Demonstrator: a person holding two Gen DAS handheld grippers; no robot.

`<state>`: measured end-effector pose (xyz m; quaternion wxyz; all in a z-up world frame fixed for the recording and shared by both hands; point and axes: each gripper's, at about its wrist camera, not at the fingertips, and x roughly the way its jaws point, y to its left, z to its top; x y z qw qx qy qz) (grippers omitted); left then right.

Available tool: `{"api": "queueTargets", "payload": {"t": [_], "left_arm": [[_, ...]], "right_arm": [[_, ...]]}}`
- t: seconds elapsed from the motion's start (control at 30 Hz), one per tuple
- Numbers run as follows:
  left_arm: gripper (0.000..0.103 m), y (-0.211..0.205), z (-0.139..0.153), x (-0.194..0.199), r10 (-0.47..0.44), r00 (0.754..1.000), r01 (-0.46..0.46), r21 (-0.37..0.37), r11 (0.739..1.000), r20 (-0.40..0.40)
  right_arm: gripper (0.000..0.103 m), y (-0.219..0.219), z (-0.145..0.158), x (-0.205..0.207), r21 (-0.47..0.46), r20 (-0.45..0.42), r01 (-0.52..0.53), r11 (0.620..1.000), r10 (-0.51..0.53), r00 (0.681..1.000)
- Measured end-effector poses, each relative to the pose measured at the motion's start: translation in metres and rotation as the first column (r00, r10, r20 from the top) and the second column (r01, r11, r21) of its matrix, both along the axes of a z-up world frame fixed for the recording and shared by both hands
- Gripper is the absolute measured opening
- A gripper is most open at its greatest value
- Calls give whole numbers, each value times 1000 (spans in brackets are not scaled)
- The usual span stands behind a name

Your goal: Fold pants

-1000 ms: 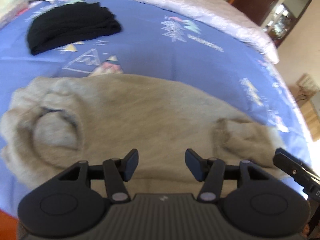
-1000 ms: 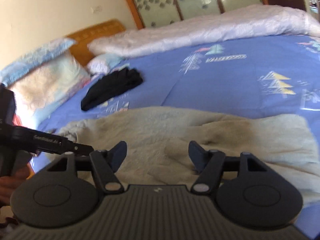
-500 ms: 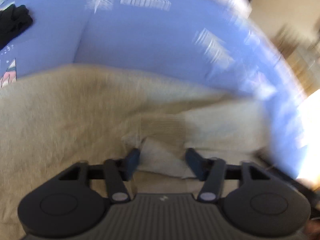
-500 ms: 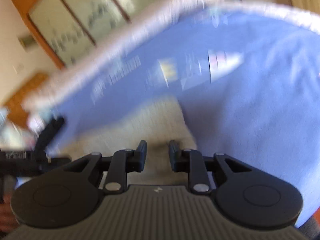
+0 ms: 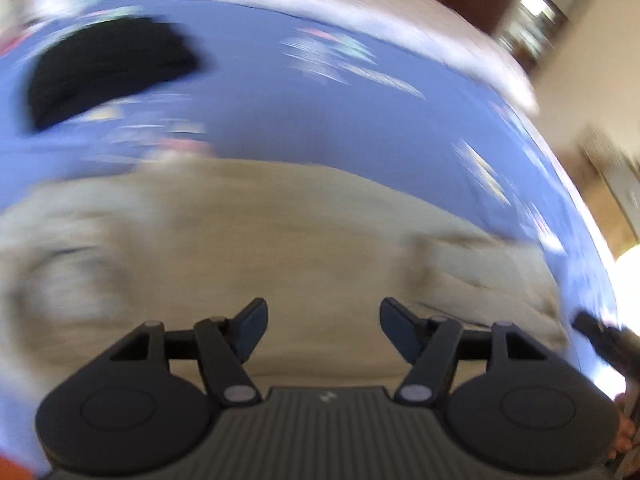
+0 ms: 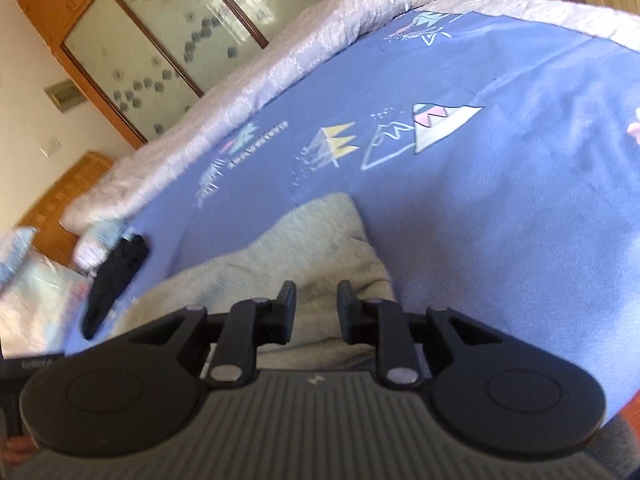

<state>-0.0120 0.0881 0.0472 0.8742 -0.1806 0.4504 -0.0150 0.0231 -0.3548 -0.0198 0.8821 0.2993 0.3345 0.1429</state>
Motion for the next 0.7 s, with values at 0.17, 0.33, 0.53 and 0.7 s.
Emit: {"api": "queueTargets", "payload": {"t": [0.17, 0.33, 0.53, 0.7], "left_arm": [[63, 112, 18, -53, 284, 956, -278, -75, 958, 69], [61, 172, 13, -85, 426, 902, -407, -186, 894, 71], [59, 167, 8, -69, 341, 938, -315, -249, 916, 66], [59, 110, 28, -34, 156, 980, -125, -227, 966, 126]], "right_arm": [[26, 28, 3, 7, 17, -12, -64, 998, 65, 998], [26, 55, 11, 11, -18, -5, -105, 994, 105, 994], [57, 11, 12, 1, 41, 28, 127, 991, -128, 991], [64, -19, -20, -2, 144, -103, 243, 959, -230, 968]]}}
